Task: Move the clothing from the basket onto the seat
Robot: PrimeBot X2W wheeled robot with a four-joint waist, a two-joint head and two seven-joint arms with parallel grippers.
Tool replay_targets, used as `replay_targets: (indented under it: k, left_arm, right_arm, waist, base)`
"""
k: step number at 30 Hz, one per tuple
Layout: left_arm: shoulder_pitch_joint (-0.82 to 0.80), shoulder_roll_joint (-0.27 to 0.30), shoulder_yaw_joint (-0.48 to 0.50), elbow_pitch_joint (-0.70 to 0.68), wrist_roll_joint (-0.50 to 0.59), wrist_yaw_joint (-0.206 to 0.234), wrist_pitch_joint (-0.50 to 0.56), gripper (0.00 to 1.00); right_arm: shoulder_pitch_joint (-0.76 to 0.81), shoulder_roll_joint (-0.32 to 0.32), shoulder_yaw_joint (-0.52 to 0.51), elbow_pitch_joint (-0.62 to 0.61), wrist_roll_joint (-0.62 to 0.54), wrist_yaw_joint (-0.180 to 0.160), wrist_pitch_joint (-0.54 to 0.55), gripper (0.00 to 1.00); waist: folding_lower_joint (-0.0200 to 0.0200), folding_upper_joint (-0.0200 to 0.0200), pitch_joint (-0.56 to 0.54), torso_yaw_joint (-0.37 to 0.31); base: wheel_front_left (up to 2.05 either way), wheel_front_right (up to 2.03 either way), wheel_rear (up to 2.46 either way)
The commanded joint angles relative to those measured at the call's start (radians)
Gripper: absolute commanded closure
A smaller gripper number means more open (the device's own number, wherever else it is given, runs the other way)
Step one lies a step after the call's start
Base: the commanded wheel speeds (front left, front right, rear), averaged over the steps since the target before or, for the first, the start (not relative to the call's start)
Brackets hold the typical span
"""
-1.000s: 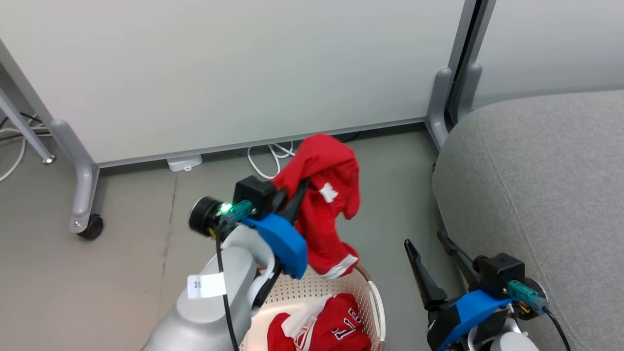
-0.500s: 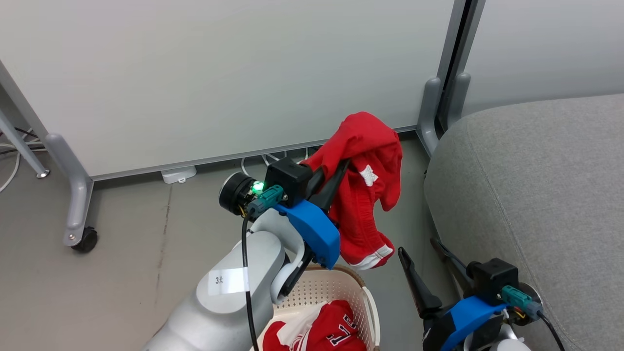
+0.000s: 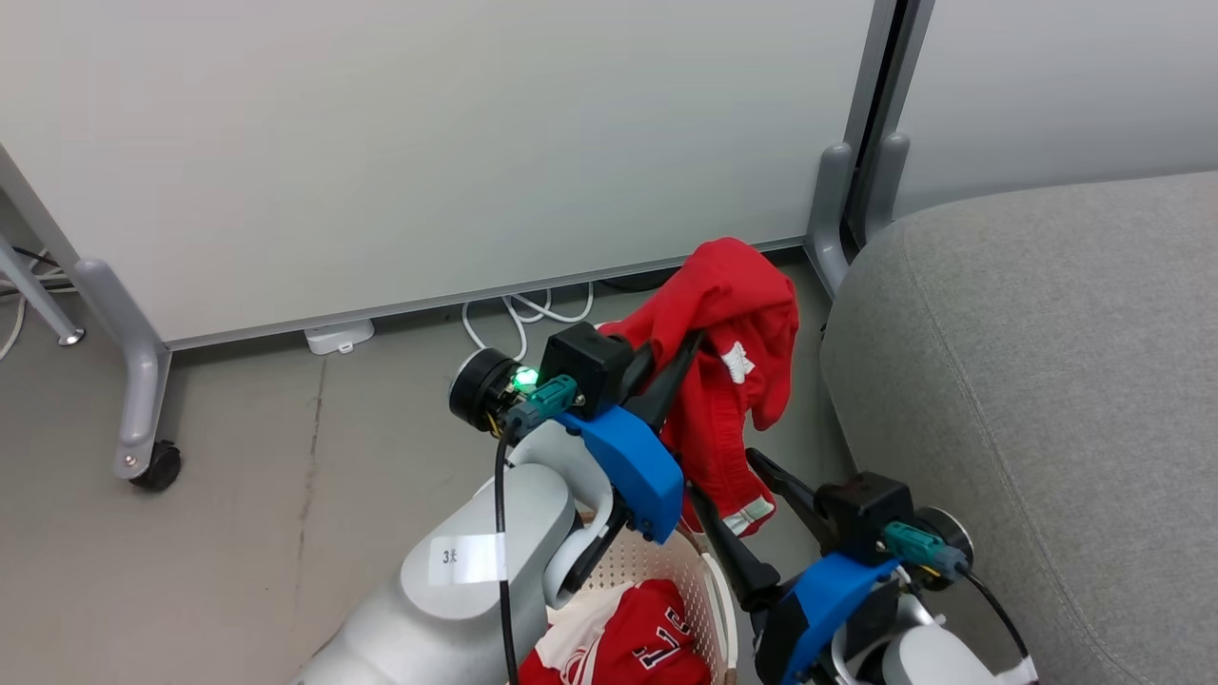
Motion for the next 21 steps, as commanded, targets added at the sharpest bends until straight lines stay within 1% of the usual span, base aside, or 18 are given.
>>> replay_targets:
  k: [1, 8, 14, 15, 16, 21]
  left_arm:
    - [-0.021, 0.000, -0.010, -0.004, -0.008, 0.003, -0.005, 1.00]
    - [-0.040, 0.000, -0.047, -0.015, -0.033, 0.010, -0.013, 1.00]
    - [-0.047, 0.000, -0.076, -0.019, -0.056, 0.015, -0.021, 1.00]
    - [-0.049, 0.000, -0.080, -0.019, -0.061, 0.016, -0.022, 1.00]
    - [-0.052, 0.000, -0.084, -0.018, -0.064, 0.016, -0.024, 1.00]
    - [-0.059, 0.000, -0.097, -0.005, -0.078, 0.020, -0.031, 1.00]
  right_arm:
    - [-0.032, -0.003, 0.018, 0.018, 0.020, 0.000, 0.011, 0.00]
    - [-0.158, -0.003, 0.064, 0.143, 0.082, 0.000, 0.036, 0.00]
    - [-0.242, -0.003, 0.094, 0.248, 0.145, 0.000, -0.007, 0.00]
    - [-0.250, -0.003, 0.099, 0.259, 0.150, 0.000, -0.020, 0.58]
    - [-0.259, -0.003, 0.106, 0.269, 0.153, 0.000, -0.034, 1.00]
    - [-0.284, -0.003, 0.124, 0.324, 0.158, 0.000, -0.077, 1.00]
  waist:
    - [0.0000, -0.0001, 0.005, 0.001]
    - [0.0000, -0.0001, 0.021, 0.004]
    - [0.0000, -0.0001, 0.024, 0.009]
    - [0.0000, -0.0001, 0.024, 0.010]
    - [0.0000, -0.0001, 0.024, 0.011]
    - [0.0000, -0.0001, 0.023, 0.011]
  base:
    - [0.00, 0.00, 0.00]
    - [0.00, 0.00, 0.00]
    - [0.00, 0.00, 0.00]
    - [0.00, 0.00, 0.00]
    - [0.00, 0.00, 0.00]
    - [0.00, 0.00, 0.00]
